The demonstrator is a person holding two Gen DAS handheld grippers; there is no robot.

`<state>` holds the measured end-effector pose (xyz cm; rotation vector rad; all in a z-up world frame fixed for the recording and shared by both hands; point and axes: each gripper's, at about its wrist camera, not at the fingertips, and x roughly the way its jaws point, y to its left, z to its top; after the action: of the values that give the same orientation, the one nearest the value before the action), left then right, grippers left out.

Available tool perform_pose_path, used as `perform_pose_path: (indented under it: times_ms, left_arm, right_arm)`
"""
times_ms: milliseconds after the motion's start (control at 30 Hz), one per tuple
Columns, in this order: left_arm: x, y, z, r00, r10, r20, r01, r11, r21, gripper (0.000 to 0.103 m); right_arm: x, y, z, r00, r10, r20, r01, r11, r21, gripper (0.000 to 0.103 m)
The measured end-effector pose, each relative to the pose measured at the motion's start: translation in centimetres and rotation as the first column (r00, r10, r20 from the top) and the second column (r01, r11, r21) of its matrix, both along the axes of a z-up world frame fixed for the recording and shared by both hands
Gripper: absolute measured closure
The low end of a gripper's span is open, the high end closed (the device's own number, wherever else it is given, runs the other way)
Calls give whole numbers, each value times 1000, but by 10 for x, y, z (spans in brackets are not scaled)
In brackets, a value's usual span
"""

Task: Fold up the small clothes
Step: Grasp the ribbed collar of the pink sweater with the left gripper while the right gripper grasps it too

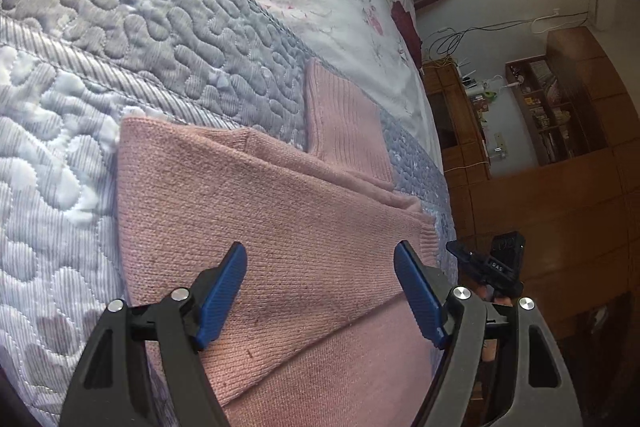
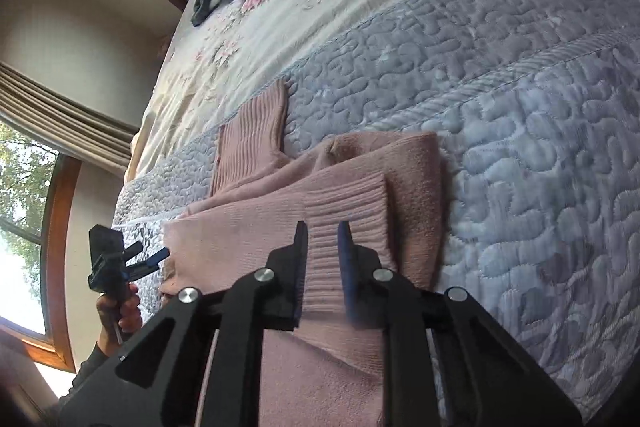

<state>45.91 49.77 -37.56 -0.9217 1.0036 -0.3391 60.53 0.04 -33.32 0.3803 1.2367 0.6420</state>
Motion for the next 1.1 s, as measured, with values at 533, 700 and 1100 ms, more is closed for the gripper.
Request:
perform_pose_path:
  times_ms: [533, 700, 1100]
  left_arm:
    - [152, -1, 4, 998, 38, -53, -33, 996, 89, 23]
    - [190, -21, -17, 998, -11, -56, 17, 995, 95, 23]
    - [226, -39, -29, 997, -71, -39, 76, 988, 133, 55]
  right_arm:
    - [131, 86, -10, 991, 78, -110, -68, 993, 97, 67]
    - [155, 133, -42, 984, 115, -136, -107, 992, 70, 62]
    - [180, 179, -67, 991, 95, -95, -92, 995, 41, 62]
